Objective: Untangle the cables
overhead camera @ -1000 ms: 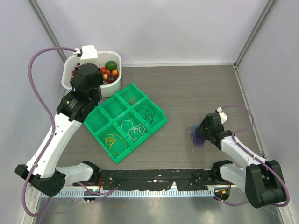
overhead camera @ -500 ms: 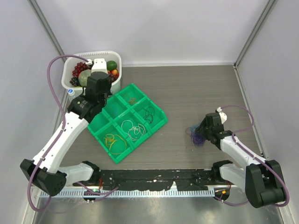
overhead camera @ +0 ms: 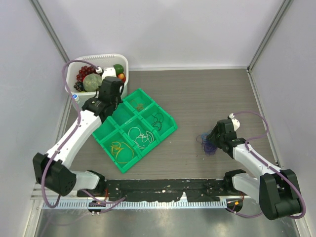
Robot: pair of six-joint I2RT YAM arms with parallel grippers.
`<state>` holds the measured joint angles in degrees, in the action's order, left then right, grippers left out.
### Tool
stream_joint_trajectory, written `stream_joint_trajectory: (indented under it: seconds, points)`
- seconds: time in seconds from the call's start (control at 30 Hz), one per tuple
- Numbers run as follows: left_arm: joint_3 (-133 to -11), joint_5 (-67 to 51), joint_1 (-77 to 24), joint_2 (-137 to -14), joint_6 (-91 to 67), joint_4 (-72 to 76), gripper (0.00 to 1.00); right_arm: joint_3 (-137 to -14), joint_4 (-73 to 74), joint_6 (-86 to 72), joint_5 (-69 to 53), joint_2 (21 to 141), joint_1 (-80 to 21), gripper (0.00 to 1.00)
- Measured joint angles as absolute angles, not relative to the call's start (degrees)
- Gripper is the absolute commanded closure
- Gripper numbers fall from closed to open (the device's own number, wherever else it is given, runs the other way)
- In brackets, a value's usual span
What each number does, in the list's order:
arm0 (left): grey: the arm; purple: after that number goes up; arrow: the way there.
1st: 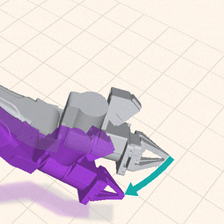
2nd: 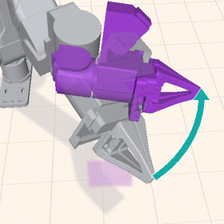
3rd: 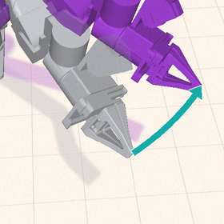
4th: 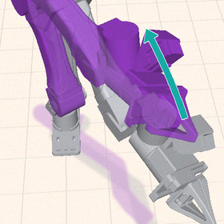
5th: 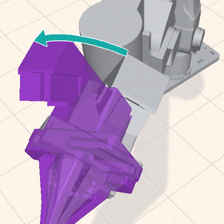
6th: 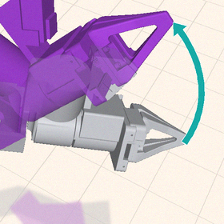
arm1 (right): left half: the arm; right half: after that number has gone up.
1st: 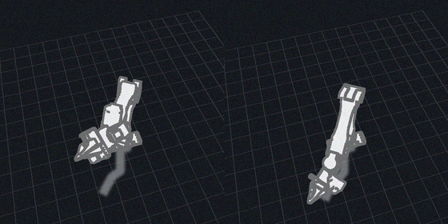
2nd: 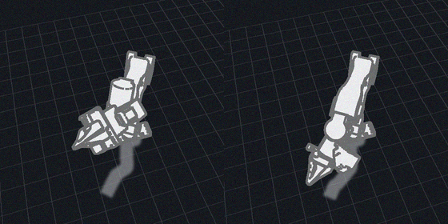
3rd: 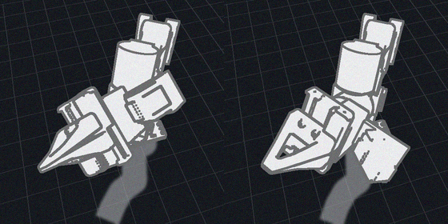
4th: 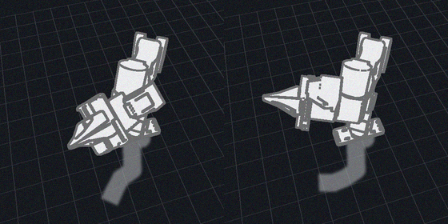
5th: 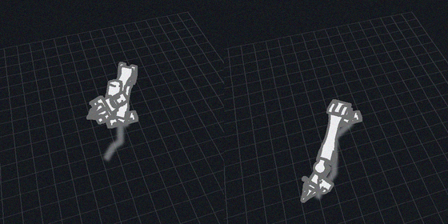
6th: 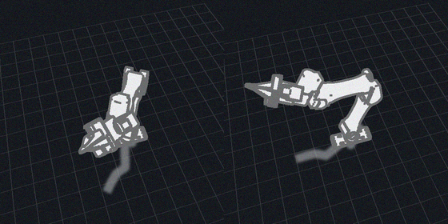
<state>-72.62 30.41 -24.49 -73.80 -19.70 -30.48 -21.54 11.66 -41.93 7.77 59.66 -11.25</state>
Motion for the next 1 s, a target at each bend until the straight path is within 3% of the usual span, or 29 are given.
stream_joint_trajectory:
  seconds: [0.53, 1.0]
  points:
    - [-66.0, 26.7, -22.1, -79.9, -30.8, -31.9, 1.0, -21.5, 11.7, -41.8, 7.1, 59.6, -11.1, 0.54]
    - [-63.4, 27.2, -21.8, -82.4, -31.6, -30.9, 1.0, -21.7, 8.1, -38.4, -1.2, 62.5, -11.1, 0.53]
